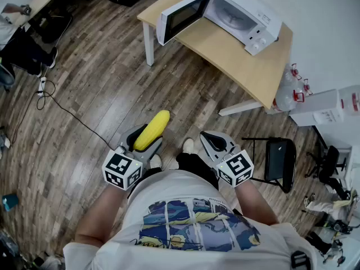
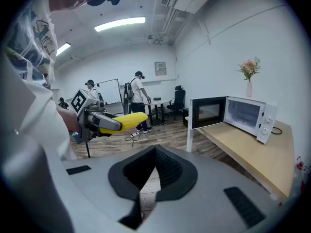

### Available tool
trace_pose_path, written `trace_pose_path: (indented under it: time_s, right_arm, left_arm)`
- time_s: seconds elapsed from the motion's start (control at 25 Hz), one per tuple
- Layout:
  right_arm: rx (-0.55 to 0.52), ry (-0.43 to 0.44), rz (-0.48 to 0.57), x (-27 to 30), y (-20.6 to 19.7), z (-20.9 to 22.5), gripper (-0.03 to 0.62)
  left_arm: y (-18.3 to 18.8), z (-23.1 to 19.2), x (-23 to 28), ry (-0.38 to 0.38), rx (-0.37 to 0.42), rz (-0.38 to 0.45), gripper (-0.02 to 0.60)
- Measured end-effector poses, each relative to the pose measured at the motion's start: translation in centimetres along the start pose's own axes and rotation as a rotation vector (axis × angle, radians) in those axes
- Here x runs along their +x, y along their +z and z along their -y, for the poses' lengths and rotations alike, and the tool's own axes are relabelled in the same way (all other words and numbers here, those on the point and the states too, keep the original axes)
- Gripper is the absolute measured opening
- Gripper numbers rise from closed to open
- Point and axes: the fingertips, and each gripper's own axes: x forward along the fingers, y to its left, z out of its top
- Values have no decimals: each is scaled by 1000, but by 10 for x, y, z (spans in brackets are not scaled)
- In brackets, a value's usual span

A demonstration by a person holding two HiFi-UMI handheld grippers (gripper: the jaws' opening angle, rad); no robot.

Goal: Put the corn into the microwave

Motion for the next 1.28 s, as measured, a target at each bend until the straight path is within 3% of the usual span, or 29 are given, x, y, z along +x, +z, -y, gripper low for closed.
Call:
trace_pose_path:
  time_s: [0.28,0.48,0.64,0.76,0.92,1.04,1.28]
  right_arm:
    - [-16,1,21,-24,2,5,9]
    - [26,-30,47,-38,-5,31,9]
    - [53,-67,77,-57,-7,73,11]
    - [87,-71,91,-69,-9,109,124]
    - [85,-72,113,-83,-12,146,117]
    - [93,-69,122,-94,-22,169,65]
    - [164,-105,121,-104,-45,208,40]
  left_arm:
    - [-2,20,10,32,-49,16,255]
    - [10,38,41,14,-21,-1,255]
    - [25,43,75,41,-35,-9,255]
    - [41,46,105,70,-28,1,255]
    - [62,51,145,98,-8,8,256]
    - [74,56,174,112,-3,12,256]
    - [83,56,233,98,8,-40,256]
